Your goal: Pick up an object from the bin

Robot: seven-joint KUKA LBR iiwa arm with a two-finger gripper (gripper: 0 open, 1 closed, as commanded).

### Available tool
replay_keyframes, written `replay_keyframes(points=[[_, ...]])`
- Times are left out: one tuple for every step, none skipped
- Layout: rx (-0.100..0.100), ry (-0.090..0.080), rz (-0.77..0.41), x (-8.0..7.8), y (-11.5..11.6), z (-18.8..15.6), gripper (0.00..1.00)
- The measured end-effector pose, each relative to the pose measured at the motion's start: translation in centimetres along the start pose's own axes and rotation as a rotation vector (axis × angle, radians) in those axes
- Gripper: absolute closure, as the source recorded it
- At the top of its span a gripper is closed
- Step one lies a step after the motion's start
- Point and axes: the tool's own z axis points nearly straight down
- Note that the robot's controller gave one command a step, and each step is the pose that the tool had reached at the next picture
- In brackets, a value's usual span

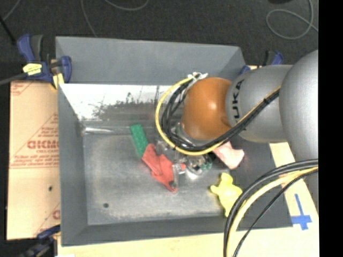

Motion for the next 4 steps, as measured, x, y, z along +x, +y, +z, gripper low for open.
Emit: replay_keyframes(points=[[0.001,-0.002,0.125,-0.4,0.1,0.0,0.00],[0.000,-0.003,-0.153,2.8,-0.7,-0.6,1.00],[0.000,-0.003,-0.153,2.8,-0.7,-0.6,1.00],[0.000,-0.001,-0.188,2.8,-0.9,-2.8,1.00]])
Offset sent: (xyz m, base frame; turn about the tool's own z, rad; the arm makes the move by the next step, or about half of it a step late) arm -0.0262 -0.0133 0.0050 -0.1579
